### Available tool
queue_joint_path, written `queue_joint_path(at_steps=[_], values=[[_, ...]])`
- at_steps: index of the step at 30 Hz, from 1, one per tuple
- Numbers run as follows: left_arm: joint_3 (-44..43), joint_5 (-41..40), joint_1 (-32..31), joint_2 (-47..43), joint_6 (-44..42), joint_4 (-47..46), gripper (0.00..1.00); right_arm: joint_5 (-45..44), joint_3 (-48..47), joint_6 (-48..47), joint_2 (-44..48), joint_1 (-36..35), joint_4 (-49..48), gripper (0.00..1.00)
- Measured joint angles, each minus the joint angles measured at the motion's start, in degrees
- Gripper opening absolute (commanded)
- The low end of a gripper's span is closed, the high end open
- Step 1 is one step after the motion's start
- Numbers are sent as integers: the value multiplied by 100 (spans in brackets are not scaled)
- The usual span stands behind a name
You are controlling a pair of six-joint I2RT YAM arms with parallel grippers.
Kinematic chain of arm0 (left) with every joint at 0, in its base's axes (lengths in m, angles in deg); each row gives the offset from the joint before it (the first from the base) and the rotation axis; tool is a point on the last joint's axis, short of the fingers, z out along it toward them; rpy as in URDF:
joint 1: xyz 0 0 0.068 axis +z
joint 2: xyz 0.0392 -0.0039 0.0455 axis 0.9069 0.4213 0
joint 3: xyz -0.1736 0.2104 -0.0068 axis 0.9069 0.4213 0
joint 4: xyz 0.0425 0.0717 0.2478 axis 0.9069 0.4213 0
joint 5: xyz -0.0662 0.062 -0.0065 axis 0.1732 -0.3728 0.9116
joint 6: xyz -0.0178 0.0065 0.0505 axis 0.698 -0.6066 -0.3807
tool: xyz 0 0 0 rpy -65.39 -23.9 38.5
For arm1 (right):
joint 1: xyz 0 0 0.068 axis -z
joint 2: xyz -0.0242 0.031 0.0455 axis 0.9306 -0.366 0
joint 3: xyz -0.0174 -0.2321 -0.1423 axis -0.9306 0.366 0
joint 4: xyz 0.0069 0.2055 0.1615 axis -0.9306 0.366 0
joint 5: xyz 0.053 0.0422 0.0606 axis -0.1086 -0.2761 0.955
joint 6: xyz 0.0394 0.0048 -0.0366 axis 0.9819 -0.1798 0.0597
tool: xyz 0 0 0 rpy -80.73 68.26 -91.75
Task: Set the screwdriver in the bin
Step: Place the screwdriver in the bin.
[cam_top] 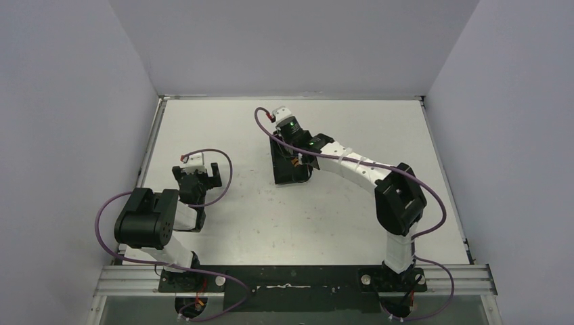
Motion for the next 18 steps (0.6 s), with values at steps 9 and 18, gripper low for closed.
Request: queue_joint_path(at_steps=[9, 18], values=[[0, 0, 0, 0, 0, 2, 97, 140, 444, -188, -398, 133, -470, 1], [0, 0, 0, 2, 0, 2, 97, 315, 533, -339, -643, 273, -802, 11]])
